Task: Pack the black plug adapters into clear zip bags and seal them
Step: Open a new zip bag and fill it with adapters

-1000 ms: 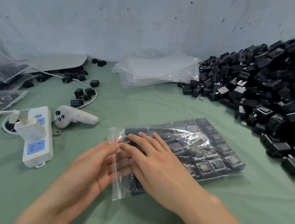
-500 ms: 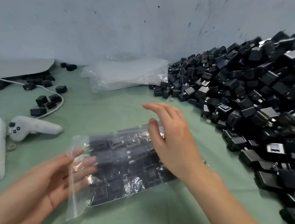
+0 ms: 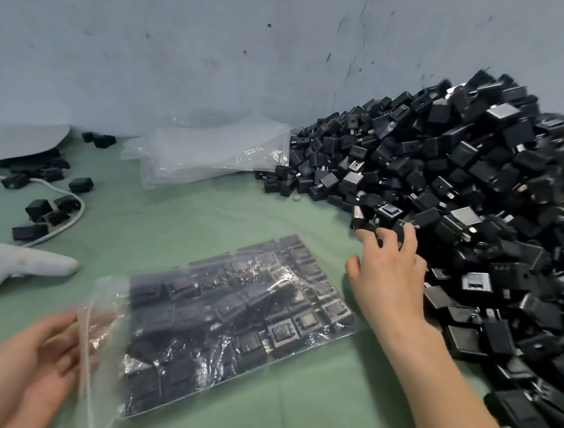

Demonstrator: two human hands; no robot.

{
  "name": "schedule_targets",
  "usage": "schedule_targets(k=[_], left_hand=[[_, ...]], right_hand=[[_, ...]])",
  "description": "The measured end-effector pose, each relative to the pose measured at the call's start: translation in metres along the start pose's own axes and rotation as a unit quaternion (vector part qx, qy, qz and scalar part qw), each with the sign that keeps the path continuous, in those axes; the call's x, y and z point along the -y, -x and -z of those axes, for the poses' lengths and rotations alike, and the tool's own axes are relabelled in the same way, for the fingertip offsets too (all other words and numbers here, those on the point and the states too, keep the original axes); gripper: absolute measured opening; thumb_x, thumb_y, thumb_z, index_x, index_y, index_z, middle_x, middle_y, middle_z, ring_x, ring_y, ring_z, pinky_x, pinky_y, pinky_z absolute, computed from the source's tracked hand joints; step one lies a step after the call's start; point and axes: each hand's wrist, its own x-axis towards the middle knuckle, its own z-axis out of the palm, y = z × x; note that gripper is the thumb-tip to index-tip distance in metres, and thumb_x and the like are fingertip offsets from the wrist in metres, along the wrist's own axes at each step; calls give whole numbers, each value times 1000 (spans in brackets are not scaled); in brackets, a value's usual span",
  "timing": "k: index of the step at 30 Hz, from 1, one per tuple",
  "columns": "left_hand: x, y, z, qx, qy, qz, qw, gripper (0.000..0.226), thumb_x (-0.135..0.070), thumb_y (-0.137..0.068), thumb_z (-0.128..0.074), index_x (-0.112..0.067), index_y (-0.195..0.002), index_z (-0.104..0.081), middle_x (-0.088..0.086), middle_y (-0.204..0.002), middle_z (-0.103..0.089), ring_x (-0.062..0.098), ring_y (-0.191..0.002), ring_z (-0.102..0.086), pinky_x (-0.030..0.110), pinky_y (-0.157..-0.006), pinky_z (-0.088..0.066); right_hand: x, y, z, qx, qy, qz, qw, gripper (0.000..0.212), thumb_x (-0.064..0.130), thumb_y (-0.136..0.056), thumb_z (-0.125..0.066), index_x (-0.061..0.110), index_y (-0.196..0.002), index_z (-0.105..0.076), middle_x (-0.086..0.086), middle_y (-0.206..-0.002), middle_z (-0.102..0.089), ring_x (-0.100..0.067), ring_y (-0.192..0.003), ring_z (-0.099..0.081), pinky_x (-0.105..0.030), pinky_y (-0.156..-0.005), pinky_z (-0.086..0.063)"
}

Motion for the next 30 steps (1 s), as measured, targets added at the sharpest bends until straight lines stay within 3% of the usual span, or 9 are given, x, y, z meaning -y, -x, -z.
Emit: schedule_targets(k=[4,7,9,12,15,19,22,27,30], left_hand=[[-12,6,2,-80,-36,-60,994,32,-18,-108,-27,-30,-87,-48,-19,-44,-61,-3,-36,-55,11,-33,-41],[-14,8,6,-81,-74,-99,989,35,-18,-109,-23,-31,-84,-44,-18,-49,-62,-2,-40,-57,10,-35,-42],[-13,10,5,-78,-63,-95,990,34,-19,-109,-24,-32,-85,-44,-9,-73,-61,3,-56,-58,9,-37,-44],[-14,10,3,-84,-49,-93,991,34,-19,-109,-23,-32,-84,-43,-6,-79,-56,-1,-42,-58,10,-38,-45],[-14,8,4,-84,-37,-99,991,33,-17,-109,-24,-31,-85,-43,-4,-84,-52,-5,-35,-55,11,-38,-45],[-17,7,0,-80,-28,-99,991,31,-19,-109,-25,-30,-85,-42,-4,-86,-47,-4,-34,-54,11,-37,-44],[-18,5,0,-75,-35,-102,991,31,-18,-109,-25,-29,-84,-42,-3,-86,-46,-4,-32,-53,12,-36,-44],[-22,3,1,-77,-37,-93,992,34,-14,-108,-23,-28,-83,-41,1,-76,-57,-3,-30,-52,12,-33,-42],[-24,1,3,-84,-37,-91,992,34,-15,-108,-22,-28,-83,-41,-1,-83,-49,-3,-30,-52,12,-34,-42]], right_hand=[[-4,-4,-3,-74,-63,42,994,39,22,-95,-57,19,-134,-59,-11,-142,-51,-33,-130,-44,-47,-100,-37],[-10,-8,-10,-54,11,-15,998,57,31,-97,-52,17,-151,-40,-20,-161,-25,-36,-151,-14,-56,-118,-17],[-10,-11,-12,-27,35,-13,999,59,37,-99,-45,18,-154,-34,-19,-164,-13,-34,-154,0,-54,-117,-20],[-3,-10,-14,-29,-17,87,996,46,35,-99,-47,21,-142,-50,-7,-151,-41,-27,-146,-26,-43,-101,-39],[0,-9,-17,-42,-54,137,988,43,35,-97,-55,26,-139,-55,-3,-142,-51,-27,-133,-45,-43,-103,-37],[-9,-18,-17,-28,14,11,999,73,57,-94,-51,25,-155,-28,-15,-164,-14,-36,-153,-4,-55,-121,-9],[-8,-23,-17,-2,23,-3,1000,75,60,-94,-48,25,-156,-24,-17,-165,-6,-39,-152,1,-59,-120,-9],[-6,-20,-17,-42,-21,40,998,51,45,-93,-57,24,-140,-53,-7,-150,-36,-28,-130,-43,-58,-117,-17],[-9,-20,-20,-106,-60,75,990,48,40,-89,-63,21,-133,-61,-8,-139,-49,-29,-129,-43,-53,-114,-29]])
